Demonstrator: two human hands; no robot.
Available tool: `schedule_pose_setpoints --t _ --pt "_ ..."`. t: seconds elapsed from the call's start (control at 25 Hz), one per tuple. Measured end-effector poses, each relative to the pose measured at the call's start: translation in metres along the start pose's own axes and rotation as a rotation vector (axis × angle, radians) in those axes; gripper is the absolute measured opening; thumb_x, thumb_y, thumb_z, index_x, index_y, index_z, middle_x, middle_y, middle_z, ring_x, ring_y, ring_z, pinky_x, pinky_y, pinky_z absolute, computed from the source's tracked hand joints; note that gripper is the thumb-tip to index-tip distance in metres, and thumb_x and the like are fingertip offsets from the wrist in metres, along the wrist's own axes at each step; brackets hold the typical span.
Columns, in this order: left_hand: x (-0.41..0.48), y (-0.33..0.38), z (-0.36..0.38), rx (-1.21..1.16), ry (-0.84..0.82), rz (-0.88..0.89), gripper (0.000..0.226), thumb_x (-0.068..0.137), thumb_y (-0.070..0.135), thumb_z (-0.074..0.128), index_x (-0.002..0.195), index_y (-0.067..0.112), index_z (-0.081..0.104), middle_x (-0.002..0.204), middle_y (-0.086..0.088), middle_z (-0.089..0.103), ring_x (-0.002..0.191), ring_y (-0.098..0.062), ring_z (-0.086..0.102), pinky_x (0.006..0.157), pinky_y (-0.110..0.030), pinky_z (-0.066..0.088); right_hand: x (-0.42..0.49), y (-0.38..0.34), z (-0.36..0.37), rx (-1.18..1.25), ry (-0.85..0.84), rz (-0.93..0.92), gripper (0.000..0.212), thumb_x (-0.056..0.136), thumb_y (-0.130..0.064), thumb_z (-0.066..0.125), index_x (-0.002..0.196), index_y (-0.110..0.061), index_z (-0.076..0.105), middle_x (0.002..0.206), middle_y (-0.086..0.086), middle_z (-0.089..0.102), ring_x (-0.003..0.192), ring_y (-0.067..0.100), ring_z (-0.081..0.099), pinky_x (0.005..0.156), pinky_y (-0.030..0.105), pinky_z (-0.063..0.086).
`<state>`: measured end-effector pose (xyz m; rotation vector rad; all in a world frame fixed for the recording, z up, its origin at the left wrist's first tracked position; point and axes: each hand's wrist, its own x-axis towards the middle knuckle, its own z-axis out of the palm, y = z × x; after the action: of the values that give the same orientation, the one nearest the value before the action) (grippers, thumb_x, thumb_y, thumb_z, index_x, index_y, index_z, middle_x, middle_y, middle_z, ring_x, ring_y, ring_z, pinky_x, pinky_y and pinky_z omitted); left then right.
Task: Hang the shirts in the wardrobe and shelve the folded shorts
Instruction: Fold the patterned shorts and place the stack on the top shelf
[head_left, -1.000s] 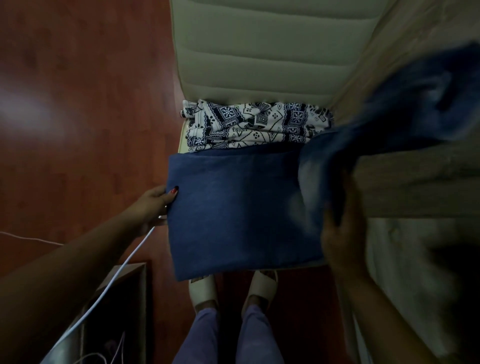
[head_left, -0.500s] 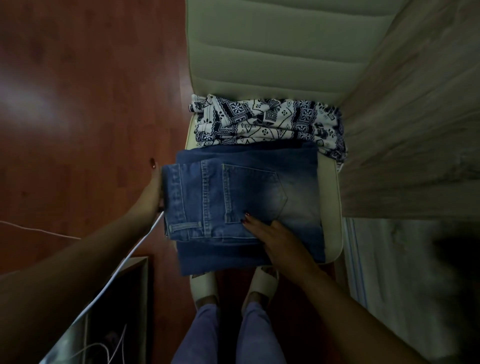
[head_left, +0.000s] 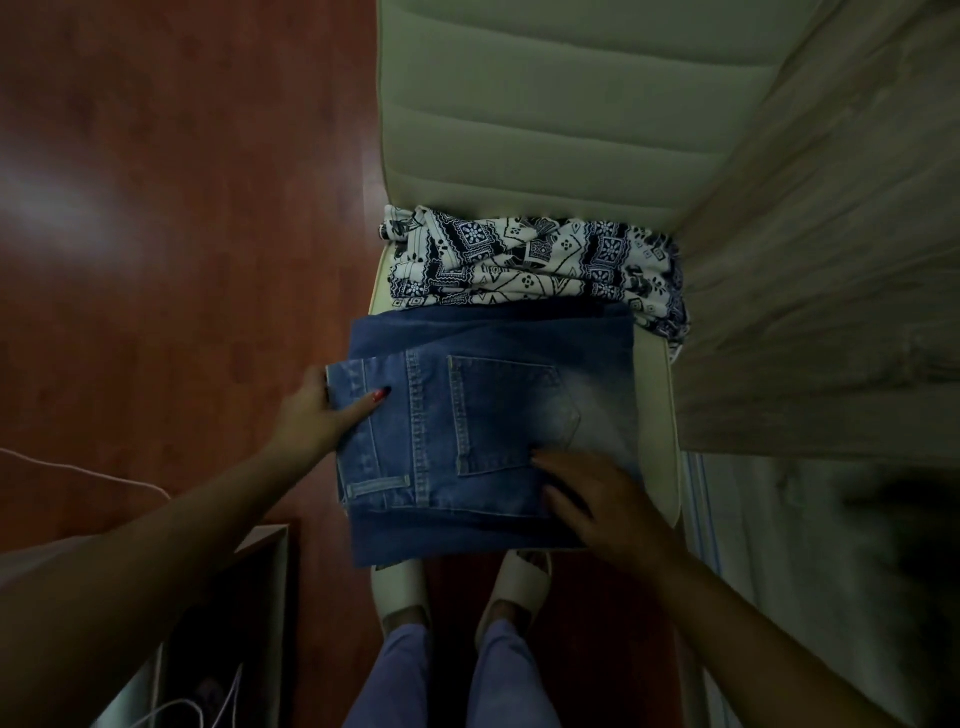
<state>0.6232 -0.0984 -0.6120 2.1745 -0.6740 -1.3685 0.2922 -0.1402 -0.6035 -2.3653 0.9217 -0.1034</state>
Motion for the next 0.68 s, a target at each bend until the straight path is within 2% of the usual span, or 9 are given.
schedule_pose_setpoints --t 0.08,0.2,0.24,0.32,0.44,0.48,0.52,0.6,0.68 --pt "0.005 0.014 0.000 0.172 0.175 0.151 0.053 0.082 0.042 0.067 0.117 0.009 0.045 0.113 -0.008 0.055 0.096 -0.023 0.058 0.076 -0.036 0.053 0.018 0.012 -0.024 0.071 0.253 0.226 0.024 0.095 -0.024 0.049 0.113 -0.017 0.062 0.104 -0.004 0.063 0.092 0.003 0.055 0.082 0.002 0.039" --pt "0.023 0.042 0.006 0.338 0.264 0.348 0.039 0.089 0.033 0.061 0.115 0.008 0.049 0.120 -0.014 0.045 0.109 -0.028 0.050 0.095 -0.043 0.047 0.054 0.063 -0.058 0.265 0.510 0.694 0.018 0.093 -0.009 0.050 0.091 -0.020 0.063 0.086 -0.004 0.062 0.073 0.005 0.060 0.070 0.016 0.048" --pt "0.028 0.053 0.011 0.381 0.263 0.408 0.036 0.090 0.031 0.059 0.116 0.008 0.050 0.122 -0.014 0.043 0.113 -0.029 0.046 0.100 -0.041 0.042 0.061 0.079 -0.067 0.320 0.502 0.811 0.023 0.093 -0.008 0.049 0.081 -0.024 0.061 0.079 -0.004 0.060 0.066 0.000 0.061 0.068 0.020 0.049" --pt "0.034 0.075 0.026 0.437 0.270 0.492 0.032 0.092 0.027 0.057 0.118 0.009 0.052 0.124 -0.014 0.043 0.116 -0.029 0.040 0.099 -0.033 0.034 0.071 0.098 -0.080 0.493 0.419 0.886 0.033 0.096 -0.012 0.046 0.073 -0.034 0.046 0.073 -0.011 0.047 0.050 -0.015 0.055 0.059 0.009 0.045" --pt "0.045 0.099 0.049 0.454 0.270 0.542 0.029 0.093 0.024 0.056 0.118 0.010 0.054 0.123 -0.014 0.046 0.114 -0.028 0.042 0.095 -0.033 0.036 0.089 0.106 -0.090 0.760 0.370 0.951 0.032 0.095 -0.030 0.050 0.078 -0.047 0.029 0.070 -0.028 0.044 0.059 -0.034 0.041 0.065 -0.005 0.036" --pt "0.048 0.104 0.054 0.446 0.259 0.549 0.028 0.093 0.023 0.056 0.117 0.009 0.054 0.122 -0.014 0.047 0.112 -0.026 0.043 0.094 -0.033 0.037 0.101 0.111 -0.095 0.699 0.340 0.940 0.034 0.093 -0.025 0.053 0.079 -0.048 0.031 0.065 -0.029 0.048 0.063 -0.026 0.047 0.063 -0.002 0.037" --pt "0.051 0.108 0.059 0.432 0.254 0.561 0.028 0.093 0.022 0.056 0.117 0.008 0.054 0.120 -0.013 0.047 0.108 -0.023 0.044 0.091 -0.030 0.038 0.110 0.126 -0.092 0.714 0.462 0.920 0.034 0.089 -0.015 0.055 0.078 -0.042 0.039 0.063 -0.026 0.051 0.062 -0.012 0.050 0.057 0.003 0.039" --pt "0.056 0.112 0.063 0.409 0.258 0.586 0.027 0.092 0.019 0.058 0.115 0.005 0.055 0.117 -0.015 0.049 0.101 -0.021 0.046 0.086 -0.026 0.038 0.118 0.140 -0.096 0.892 0.587 1.011 0.019 0.086 -0.001 0.050 0.076 -0.017 0.053 0.066 -0.006 0.052 0.061 0.002 0.043 0.048 0.009 0.032" --pt "0.062 0.115 0.064 0.402 0.250 0.579 0.026 0.091 0.019 0.058 0.113 0.005 0.056 0.114 -0.016 0.050 0.100 -0.024 0.049 0.084 -0.025 0.038 0.126 0.130 -0.106 0.804 0.516 0.965 0.019 0.090 -0.002 0.048 0.104 -0.003 0.061 0.090 0.010 0.059 0.077 0.016 0.054 0.055 0.011 0.032"
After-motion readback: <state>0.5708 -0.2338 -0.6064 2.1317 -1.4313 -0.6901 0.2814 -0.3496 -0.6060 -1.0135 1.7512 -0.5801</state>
